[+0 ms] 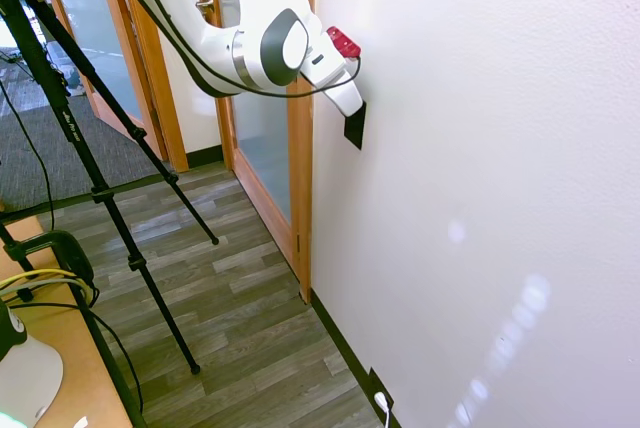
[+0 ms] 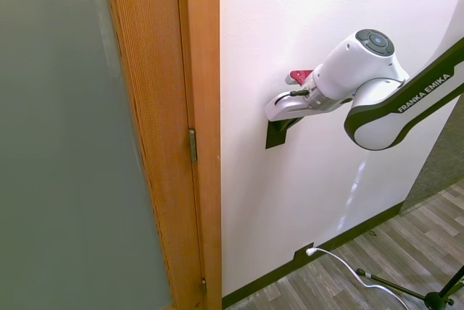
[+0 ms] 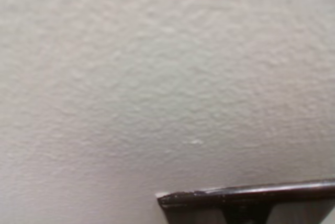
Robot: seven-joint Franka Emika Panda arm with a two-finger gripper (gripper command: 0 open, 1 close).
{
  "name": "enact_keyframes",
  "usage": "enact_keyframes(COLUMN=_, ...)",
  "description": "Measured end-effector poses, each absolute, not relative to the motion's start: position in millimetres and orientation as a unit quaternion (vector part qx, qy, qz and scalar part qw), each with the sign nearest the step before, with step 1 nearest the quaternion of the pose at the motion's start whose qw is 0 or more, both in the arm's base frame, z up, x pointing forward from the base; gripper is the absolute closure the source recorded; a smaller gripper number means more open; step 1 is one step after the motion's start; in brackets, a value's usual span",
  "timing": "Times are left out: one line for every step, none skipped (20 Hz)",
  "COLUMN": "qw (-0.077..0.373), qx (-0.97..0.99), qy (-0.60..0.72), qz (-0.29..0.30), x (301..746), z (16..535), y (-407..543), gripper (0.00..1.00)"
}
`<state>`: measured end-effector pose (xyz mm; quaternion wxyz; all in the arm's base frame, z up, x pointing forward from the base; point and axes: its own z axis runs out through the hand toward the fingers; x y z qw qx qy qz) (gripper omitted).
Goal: Turn on the light
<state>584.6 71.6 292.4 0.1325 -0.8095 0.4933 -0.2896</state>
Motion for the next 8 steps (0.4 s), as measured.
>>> enact_keyframes(qw=0.133, qx=-0.810, qy=0.492, qz=-0.289, x=584, z=294, y=72, gripper=0.00)
enact_keyframes(qw=0.132, qx=-0.812, qy=0.491, qz=-0.288, x=584, z=296, y=72, gripper=0.00)
enact_keyframes(qw=0.130, qx=-0.813, qy=0.490, qz=-0.287, x=583, z=298, y=72, gripper=0.00)
enact_keyframes(qw=0.130, qx=-0.813, qy=0.491, qz=-0.286, x=583, z=302, y=72, gripper=0.00)
enact_keyframes(qw=0.130, qx=-0.814, qy=0.490, qz=-0.284, x=582, z=308, y=74, gripper=0.00)
enact_keyframes(qw=0.127, qx=-0.816, qy=0.490, qz=-0.279, x=581, z=312, y=77, gripper=0.00)
enact_keyframes(qw=0.122, qx=-0.819, qy=0.491, qz=-0.272, x=579, z=314, y=80, gripper=0.00)
enact_keyframes(qw=0.122, qx=-0.821, qy=0.490, qz=-0.268, x=576, z=316, y=82, gripper=0.00)
